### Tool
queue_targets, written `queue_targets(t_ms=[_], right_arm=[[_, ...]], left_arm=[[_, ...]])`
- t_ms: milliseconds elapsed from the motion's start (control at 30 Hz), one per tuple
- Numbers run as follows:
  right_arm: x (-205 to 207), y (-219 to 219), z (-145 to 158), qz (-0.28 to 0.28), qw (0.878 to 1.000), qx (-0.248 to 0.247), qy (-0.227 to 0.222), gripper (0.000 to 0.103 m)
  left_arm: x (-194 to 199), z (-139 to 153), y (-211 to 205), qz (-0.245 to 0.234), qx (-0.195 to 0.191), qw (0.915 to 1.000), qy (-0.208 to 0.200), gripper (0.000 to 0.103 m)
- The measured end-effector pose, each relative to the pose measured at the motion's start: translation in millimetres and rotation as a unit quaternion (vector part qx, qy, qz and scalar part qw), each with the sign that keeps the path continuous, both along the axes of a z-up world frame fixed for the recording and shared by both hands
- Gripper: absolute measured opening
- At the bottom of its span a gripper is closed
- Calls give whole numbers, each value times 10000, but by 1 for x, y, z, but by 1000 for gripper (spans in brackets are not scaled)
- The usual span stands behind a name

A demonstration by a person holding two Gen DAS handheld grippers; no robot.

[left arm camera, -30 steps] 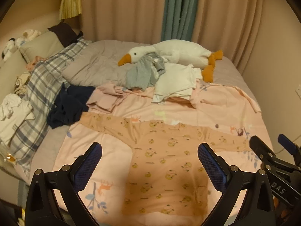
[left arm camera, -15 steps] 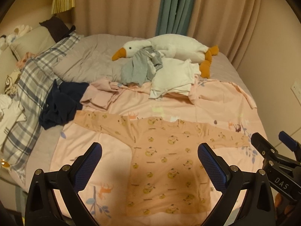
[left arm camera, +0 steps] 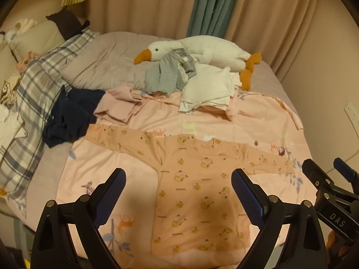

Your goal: Fold small clothes

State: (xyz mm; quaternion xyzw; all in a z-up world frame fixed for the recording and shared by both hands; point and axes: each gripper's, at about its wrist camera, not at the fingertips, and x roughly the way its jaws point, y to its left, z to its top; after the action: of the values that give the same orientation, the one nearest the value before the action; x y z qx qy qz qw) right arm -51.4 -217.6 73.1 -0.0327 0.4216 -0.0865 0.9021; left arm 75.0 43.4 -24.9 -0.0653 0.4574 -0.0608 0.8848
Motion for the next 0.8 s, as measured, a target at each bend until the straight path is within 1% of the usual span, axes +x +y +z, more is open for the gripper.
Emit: queue_targets(t_ms=[167, 300, 400, 567, 733, 800], right_arm=[[0, 6, 1, 28, 10000, -53, -1, 103], [1, 8, -1, -16, 10000, 34, 44, 103], [1, 10, -3, -22, 9999, 107, 78, 103], [-1, 18, -6, -61, 9998, 112, 137, 103], [0, 21, -7, -127, 9997, 129, 156, 103], [1, 24, -9, -164, 9996, 110, 200, 103]], left_arm=[[1, -1, 9, 24, -170, 9998, 51, 95], [2, -2, 10, -29, -173, 9998, 118, 95], [3, -6, 13, -47, -170, 9995, 251, 95], [5, -11, 21, -40, -246, 9990, 373, 95], [4, -11, 25, -110, -258, 9990, 335, 95], [5, -12, 25, -149, -294, 9987, 392, 95]])
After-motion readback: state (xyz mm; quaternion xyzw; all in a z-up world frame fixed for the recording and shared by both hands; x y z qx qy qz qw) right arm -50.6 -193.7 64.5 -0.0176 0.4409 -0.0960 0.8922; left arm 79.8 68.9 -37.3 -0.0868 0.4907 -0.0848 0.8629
